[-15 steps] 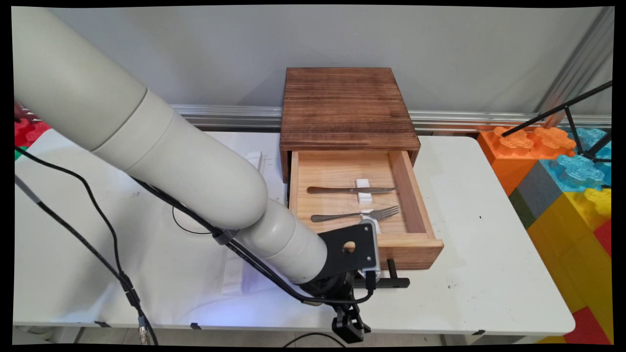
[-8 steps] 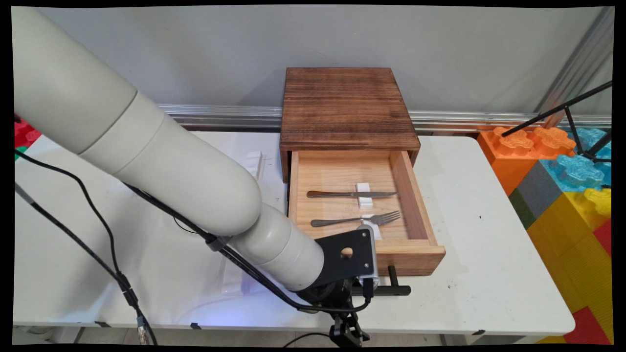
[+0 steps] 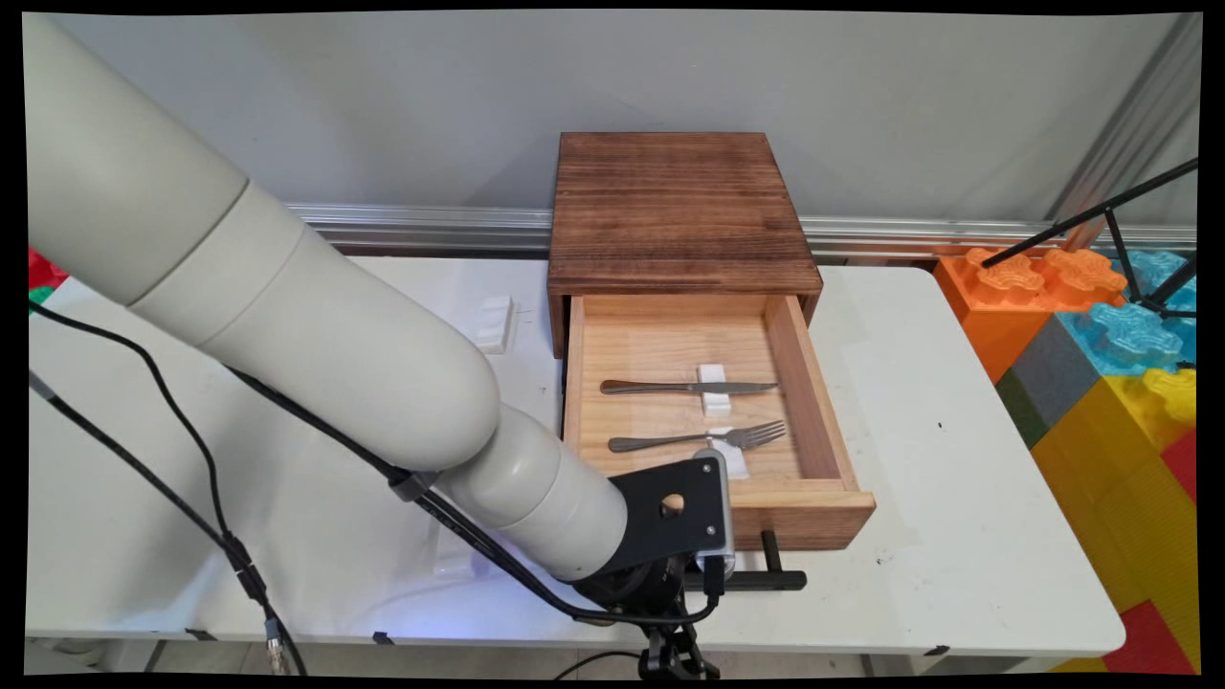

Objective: Open the drawer

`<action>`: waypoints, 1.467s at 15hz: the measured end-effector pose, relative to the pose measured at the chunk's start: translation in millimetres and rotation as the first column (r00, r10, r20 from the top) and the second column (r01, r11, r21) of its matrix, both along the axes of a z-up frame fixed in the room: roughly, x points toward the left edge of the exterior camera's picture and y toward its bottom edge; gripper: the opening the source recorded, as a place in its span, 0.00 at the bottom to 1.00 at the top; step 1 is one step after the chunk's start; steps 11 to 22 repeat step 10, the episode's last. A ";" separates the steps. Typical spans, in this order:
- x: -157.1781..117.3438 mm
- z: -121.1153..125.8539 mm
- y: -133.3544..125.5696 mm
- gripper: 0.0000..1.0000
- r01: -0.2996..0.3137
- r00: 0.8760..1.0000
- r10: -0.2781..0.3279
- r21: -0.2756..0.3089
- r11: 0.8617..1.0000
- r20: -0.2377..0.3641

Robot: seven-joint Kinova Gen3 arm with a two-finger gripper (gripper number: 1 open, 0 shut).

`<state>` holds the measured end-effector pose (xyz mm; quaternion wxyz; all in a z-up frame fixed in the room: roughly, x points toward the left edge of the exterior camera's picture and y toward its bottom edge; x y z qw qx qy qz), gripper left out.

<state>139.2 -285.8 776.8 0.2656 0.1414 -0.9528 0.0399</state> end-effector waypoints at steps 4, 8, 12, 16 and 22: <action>0.6 1.6 4.2 1.00 0.003 1.000 -0.003 0.004 1.000 -0.005; 1.7 3.7 7.9 1.00 0.005 1.000 -0.005 0.008 1.000 -0.010; 2.2 5.2 9.1 1.00 0.006 1.000 -0.005 0.008 1.000 -0.013; 2.2 5.2 9.1 1.00 0.006 1.000 -0.005 0.008 1.000 -0.013; 2.2 5.2 9.1 1.00 0.006 1.000 -0.005 0.008 1.000 -0.013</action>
